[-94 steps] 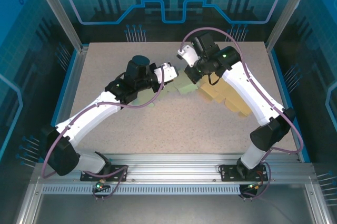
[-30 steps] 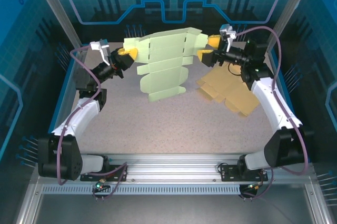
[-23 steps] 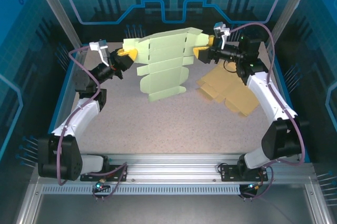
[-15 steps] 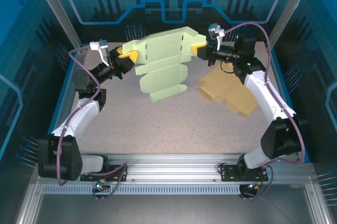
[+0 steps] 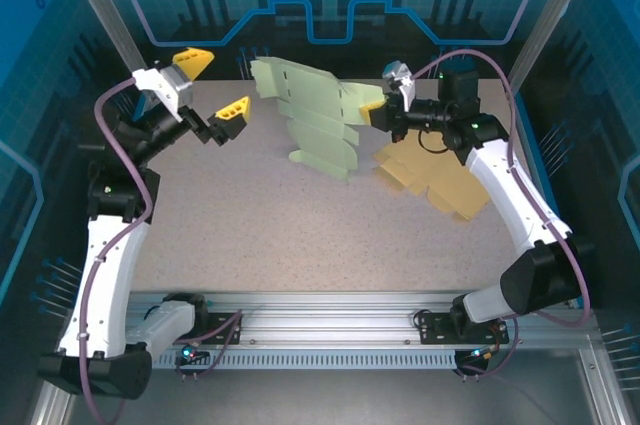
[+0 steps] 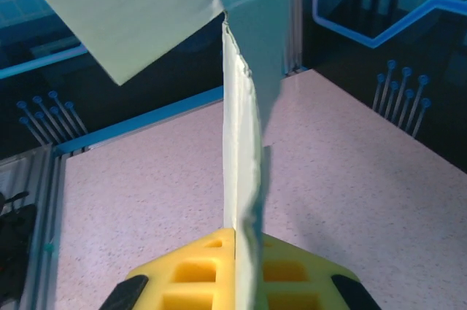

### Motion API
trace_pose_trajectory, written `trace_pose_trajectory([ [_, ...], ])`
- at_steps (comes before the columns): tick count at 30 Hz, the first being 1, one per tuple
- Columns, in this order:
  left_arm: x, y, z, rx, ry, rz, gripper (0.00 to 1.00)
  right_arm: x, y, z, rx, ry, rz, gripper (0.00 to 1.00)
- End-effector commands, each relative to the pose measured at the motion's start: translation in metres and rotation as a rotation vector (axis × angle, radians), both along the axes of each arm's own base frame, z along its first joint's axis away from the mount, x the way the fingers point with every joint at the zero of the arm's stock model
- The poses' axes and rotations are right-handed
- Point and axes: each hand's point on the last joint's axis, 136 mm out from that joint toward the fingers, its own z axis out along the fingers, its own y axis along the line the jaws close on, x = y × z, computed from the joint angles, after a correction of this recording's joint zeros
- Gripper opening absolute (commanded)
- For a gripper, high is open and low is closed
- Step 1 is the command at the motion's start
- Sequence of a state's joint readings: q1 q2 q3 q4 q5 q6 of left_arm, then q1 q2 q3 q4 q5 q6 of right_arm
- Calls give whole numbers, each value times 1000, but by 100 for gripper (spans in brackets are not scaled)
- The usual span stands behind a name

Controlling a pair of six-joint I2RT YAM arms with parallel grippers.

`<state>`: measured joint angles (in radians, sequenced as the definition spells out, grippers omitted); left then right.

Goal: Fold the paper box

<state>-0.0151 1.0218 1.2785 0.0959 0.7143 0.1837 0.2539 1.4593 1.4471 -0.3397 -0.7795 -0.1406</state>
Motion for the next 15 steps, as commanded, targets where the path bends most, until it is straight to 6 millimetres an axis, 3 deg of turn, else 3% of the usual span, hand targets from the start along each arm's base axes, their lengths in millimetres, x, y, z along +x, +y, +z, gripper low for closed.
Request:
trace_pose_trajectory([
  [1,19,-19,-54,222,50,-66,99,-17,14,-2,-14,53,101,0],
  [7,50,-43,-97,471,62,-134,99,-30,23,-13,1,110,198,0],
  [11,74,-46,-109,532,41,-143,99,-34,27,-16,6,135,250,0],
  [15,80,-47,-124,583,95,-184,94,-32,30,-18,19,155,273,0],
])
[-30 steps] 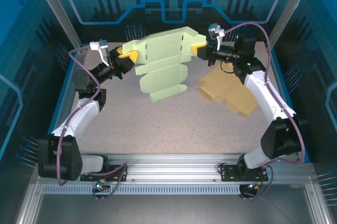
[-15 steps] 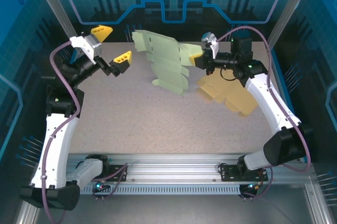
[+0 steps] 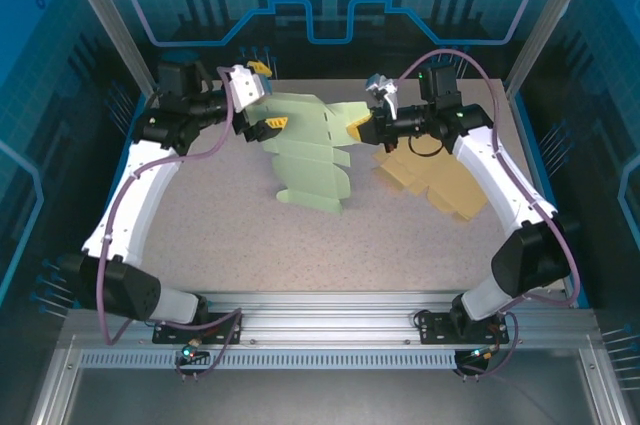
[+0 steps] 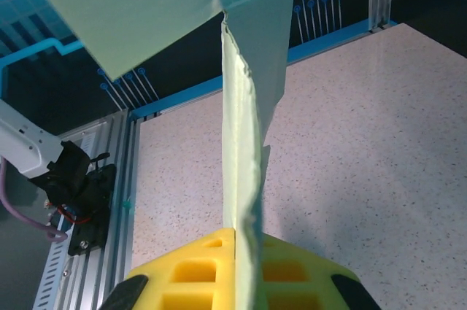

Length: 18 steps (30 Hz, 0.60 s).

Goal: Fold the paper box

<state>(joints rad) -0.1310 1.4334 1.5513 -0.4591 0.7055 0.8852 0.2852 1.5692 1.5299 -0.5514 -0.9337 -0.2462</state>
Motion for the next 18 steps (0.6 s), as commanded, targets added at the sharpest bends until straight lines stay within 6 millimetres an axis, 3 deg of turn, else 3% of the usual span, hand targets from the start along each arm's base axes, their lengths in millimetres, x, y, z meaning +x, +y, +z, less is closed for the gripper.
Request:
trace_pose_trajectory([
  [1,-9,-2,-1,86,-30,-62,93,-10,9,9,42,11,84,0],
  [5,3,1,-21,133,1,-29,81,-5,13,4,54,41,109,0],
  [9,17,2,-36,184,15,-1,52,2,17,-5,59,82,128,0],
  [18,47,-4,-66,284,-1,53,21,15,23,-18,65,139,147,0],
])
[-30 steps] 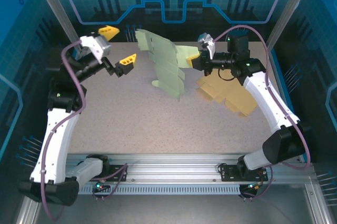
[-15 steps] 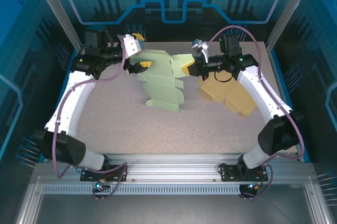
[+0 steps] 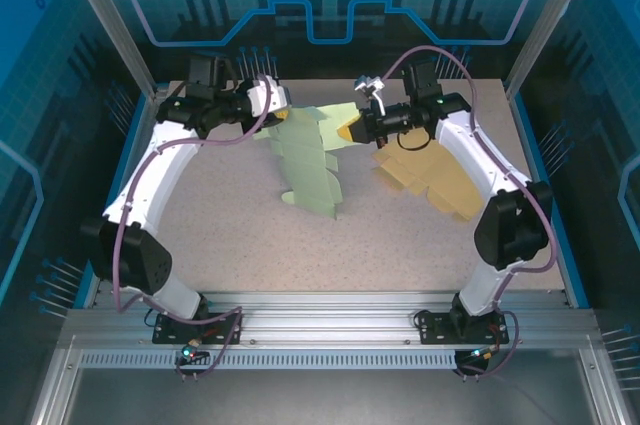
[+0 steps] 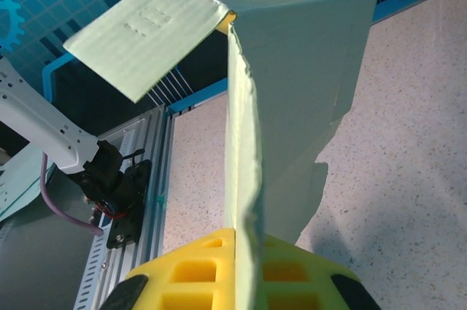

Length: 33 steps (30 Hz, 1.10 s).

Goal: Fold the paper box

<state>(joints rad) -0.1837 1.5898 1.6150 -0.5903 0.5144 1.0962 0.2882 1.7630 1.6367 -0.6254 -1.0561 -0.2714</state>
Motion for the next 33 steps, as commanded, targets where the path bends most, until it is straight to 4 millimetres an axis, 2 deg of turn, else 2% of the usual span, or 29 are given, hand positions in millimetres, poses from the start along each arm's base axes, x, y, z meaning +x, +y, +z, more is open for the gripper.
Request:
trace_pose_trajectory([
  [1,15,-1,2,40,-69,32,18,-4,6,13,35,-10,45,0],
  [2,20,-1,1,46,-96,46,17,-4,6,12,36,-7,47,0],
  [5,29,-3,0,61,-174,79,0,1,5,8,22,-2,30,0],
  [7,30,-6,3,64,-216,97,0,8,5,1,-9,11,-8,0],
  [9,28,-9,5,77,-266,116,0,19,1,-12,-63,38,-81,9],
  [11,27,-13,2,106,-331,137,0,30,-5,-26,-122,71,-174,31],
  [12,27,-16,-3,131,-360,146,0,33,-8,-33,-144,93,-214,33],
  [14,26,-22,-18,184,-395,165,0,35,-16,-42,-170,121,-285,44],
  [16,25,-28,-33,230,-425,184,0,36,-25,-51,-207,130,-359,51],
  [19,32,-35,-45,281,-483,247,0,40,-50,-67,-302,144,-535,58],
  [24,47,-42,-67,382,-503,286,0,34,-91,-89,-361,234,-736,64],
  [30,53,-57,-99,426,-483,285,0,25,-138,-109,-452,307,-965,64],
  [33,62,-54,-114,458,-506,336,0,22,-148,-111,-454,315,-1006,64],
])
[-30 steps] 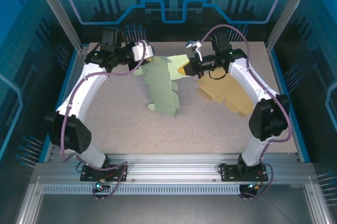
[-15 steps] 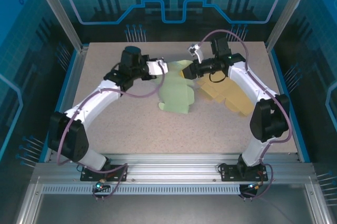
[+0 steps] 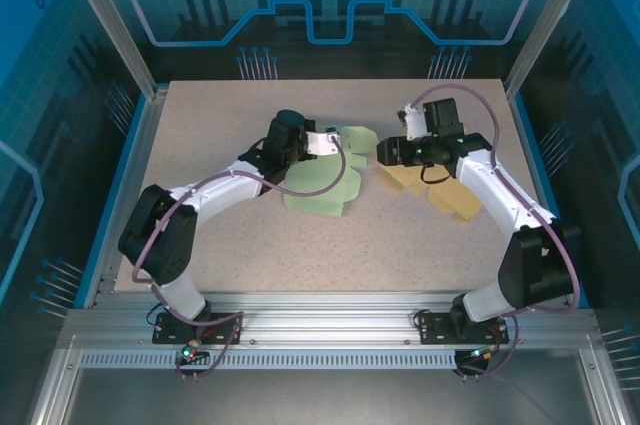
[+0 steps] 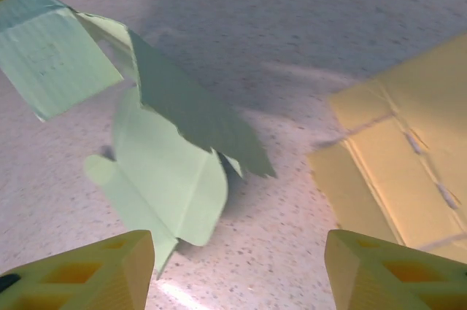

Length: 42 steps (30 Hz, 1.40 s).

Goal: Fold the paper box

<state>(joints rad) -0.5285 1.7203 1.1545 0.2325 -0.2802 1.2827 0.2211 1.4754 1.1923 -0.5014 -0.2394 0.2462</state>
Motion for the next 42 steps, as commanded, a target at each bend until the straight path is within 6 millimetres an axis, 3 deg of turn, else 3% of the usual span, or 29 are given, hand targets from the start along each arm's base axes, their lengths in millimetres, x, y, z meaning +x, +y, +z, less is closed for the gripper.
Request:
trace_pose_trajectory([
  [1,15,5,0,20,-99,84,0,0,-23,-1,-28,4,-127,64],
  [4,23,7,-10,23,-141,130,0,4,-24,0,8,2,-149,59],
  [10,23,3,-38,29,-160,127,0,20,-5,1,185,16,-170,45],
  [14,29,4,-48,47,-247,136,0,20,15,-15,271,46,-160,39],
  [19,25,5,-73,54,-209,132,0,17,40,-49,318,78,-159,38],
  [23,21,6,-85,35,-182,127,0,25,58,-57,400,88,-144,37],
  [27,25,11,-87,37,-194,148,0,33,74,-72,341,139,-138,33],
  [31,27,16,-84,4,-190,168,0,41,78,-98,309,206,-189,32],
  [37,25,17,-87,16,-186,165,0,47,77,-128,299,258,-254,34],
  [42,25,18,-89,42,-194,162,0,51,82,-148,308,278,-266,41],
])
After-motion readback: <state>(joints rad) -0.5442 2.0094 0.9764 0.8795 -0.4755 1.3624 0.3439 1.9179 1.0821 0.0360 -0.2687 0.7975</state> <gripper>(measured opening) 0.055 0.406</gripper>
